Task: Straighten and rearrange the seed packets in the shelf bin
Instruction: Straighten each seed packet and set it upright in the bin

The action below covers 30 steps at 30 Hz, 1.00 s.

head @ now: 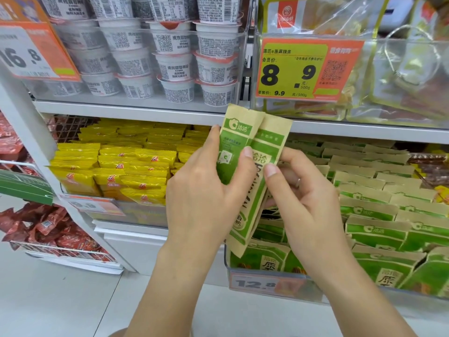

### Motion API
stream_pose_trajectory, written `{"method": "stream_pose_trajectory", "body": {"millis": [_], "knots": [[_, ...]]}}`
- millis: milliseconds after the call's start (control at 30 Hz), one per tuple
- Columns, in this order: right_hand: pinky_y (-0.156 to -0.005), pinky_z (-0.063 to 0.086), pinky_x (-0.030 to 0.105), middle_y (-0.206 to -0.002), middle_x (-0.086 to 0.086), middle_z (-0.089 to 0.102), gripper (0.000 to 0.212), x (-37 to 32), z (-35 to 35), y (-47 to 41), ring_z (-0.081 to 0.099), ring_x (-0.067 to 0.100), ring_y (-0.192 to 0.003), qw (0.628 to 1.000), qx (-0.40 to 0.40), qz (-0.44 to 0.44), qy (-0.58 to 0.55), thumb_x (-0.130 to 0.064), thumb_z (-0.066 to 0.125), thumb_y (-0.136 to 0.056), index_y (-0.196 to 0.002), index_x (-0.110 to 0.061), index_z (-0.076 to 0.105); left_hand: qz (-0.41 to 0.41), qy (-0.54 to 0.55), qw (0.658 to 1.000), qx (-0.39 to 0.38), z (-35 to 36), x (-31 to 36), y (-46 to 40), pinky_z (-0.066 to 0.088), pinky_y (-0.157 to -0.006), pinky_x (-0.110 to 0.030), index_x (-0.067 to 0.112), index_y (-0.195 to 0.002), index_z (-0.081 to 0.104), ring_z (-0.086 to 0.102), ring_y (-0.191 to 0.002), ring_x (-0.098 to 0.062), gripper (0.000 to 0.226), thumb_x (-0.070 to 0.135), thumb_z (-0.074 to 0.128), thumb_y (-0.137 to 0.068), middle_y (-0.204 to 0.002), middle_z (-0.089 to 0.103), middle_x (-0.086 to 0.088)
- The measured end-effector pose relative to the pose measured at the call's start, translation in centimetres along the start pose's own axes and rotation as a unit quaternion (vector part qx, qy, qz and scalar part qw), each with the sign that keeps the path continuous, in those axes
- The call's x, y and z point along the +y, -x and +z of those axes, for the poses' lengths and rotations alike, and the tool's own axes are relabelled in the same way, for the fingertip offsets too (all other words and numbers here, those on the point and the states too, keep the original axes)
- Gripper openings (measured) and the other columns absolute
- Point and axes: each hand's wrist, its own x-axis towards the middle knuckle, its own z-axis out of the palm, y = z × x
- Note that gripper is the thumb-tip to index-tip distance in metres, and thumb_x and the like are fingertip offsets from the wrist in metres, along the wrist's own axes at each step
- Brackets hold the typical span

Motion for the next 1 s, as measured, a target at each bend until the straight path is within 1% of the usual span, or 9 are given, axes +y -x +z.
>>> {"method": "stream_pose_trajectory", "body": {"millis": [100, 233, 367, 467, 567, 700, 767, 867, 1000], "knots": [[-0.069, 0.053, 0.018, -0.099, -0.010, 0.073, 0.019, 0.1, 0.1, -0.1, 0.069, 0.007, -0.089, 1.000, -0.005, 0.010, -0.010, -0.021, 0.050, -0.096, -0.111, -0.024, 0.061, 0.003, 0.010, 1.000, 0.009, 0.2, 0.0, 0.0, 0.036, -0.065, -0.009, 0.020, -0.138, 0.056, 0.055, -0.079, -0.005, 0.065, 0.056, 0.028, -0.092, -0.103, 0.071, 0.007], [-0.069, 0.054, 0.018, -0.099, -0.011, 0.073, 0.021, 0.2, 0.0, -0.2, 0.070, 0.008, -0.090, 1.000, 0.000, 0.016, -0.012, -0.022, 0.050, -0.094, -0.110, -0.025, 0.062, 0.000, 0.024, 1.000, 0.007, 0.3, 0.0, 0.1, 0.036, -0.068, -0.004, 0.023, -0.136, 0.057, 0.049, -0.077, 0.000, 0.061, 0.054, 0.028, -0.093, -0.097, 0.069, 0.011], [-0.069, 0.054, 0.019, -0.100, -0.011, 0.072, 0.022, 0.0, -0.2, -0.3, 0.069, 0.008, -0.092, 1.000, -0.006, 0.027, -0.015, -0.028, 0.052, -0.092, -0.112, -0.028, 0.063, -0.012, 0.067, 0.998, 0.009, 0.2, -0.1, 0.0, 0.034, -0.059, -0.008, 0.031, -0.118, 0.065, 0.051, -0.065, 0.001, 0.039, 0.047, 0.036, -0.097, -0.075, 0.060, 0.020], [-0.065, 0.056, 0.021, -0.097, -0.007, 0.073, 0.025, -0.3, -0.3, -0.4, 0.070, 0.010, -0.087, 0.997, -0.014, 0.055, -0.058, -0.032, 0.055, -0.090, -0.110, -0.021, 0.065, -0.041, 0.133, 0.990, 0.005, -0.1, -0.1, -0.2, 0.039, -0.059, -0.011, 0.038, -0.104, 0.066, 0.059, -0.070, -0.001, 0.024, 0.041, 0.043, -0.097, -0.076, 0.067, 0.017], [-0.062, 0.057, 0.023, -0.092, -0.002, 0.074, 0.029, -0.6, -0.7, -0.7, 0.071, 0.012, -0.079, 0.992, -0.006, 0.092, -0.089, -0.032, 0.057, -0.081, -0.103, -0.017, 0.068, -0.069, 0.224, 0.971, -0.049, -0.4, 0.2, -0.5, 0.047, -0.060, -0.019, 0.037, -0.099, 0.070, 0.063, -0.071, -0.006, 0.025, 0.040, 0.046, -0.096, -0.082, 0.071, 0.014], [-0.064, 0.059, 0.027, -0.090, -0.001, 0.073, 0.029, -0.5, -1.0, -0.9, 0.070, 0.010, -0.078, 0.990, -0.003, 0.111, -0.092, -0.032, 0.063, -0.075, -0.098, -0.016, 0.069, -0.114, 0.337, 0.922, -0.152, -0.8, 0.5, -0.7, 0.054, -0.077, -0.026, 0.039, -0.096, 0.073, 0.069, -0.089, -0.003, 0.027, 0.048, 0.048, -0.090, -0.092, 0.075, 0.014], [-0.066, 0.060, 0.029, -0.088, -0.005, 0.072, 0.024, -0.4, -1.0, -0.9, 0.070, 0.008, -0.079, 0.990, -0.011, 0.108, -0.088, -0.032, 0.068, -0.076, -0.096, -0.018, 0.070, -0.112, 0.369, 0.902, -0.196, -1.0, 0.5, -0.7, 0.055, -0.078, -0.022, 0.043, -0.093, 0.073, 0.068, -0.092, -0.001, 0.027, 0.057, 0.053, -0.082, -0.094, 0.074, 0.017], [-0.066, 0.059, 0.028, -0.089, -0.007, 0.072, 0.022, -0.3, -1.0, -0.8, 0.070, 0.009, -0.082, 0.990, -0.021, 0.108, -0.088, -0.034, 0.068, -0.077, -0.095, -0.020, 0.070, -0.098, 0.390, 0.890, -0.214, -1.4, 0.7, -0.7, 0.050, -0.069, -0.010, 0.032, -0.096, 0.070, 0.066, -0.084, 0.003, 0.023, 0.047, 0.062, -0.081, -0.092, 0.073, 0.013], [-0.068, 0.058, 0.029, -0.093, -0.001, 0.072, 0.022, -0.3, -1.0, -0.8, 0.070, 0.012, -0.086, 0.987, -0.024, 0.118, -0.103, -0.031, 0.061, -0.082, -0.096, -0.018, 0.070, -0.094, 0.404, 0.887, -0.204, -1.4, 0.7, -0.7, 0.053, -0.073, -0.015, 0.022, -0.103, 0.071, 0.069, -0.090, -0.006, 0.031, 0.040, 0.051, -0.088, -0.096, 0.075, 0.008]]}}
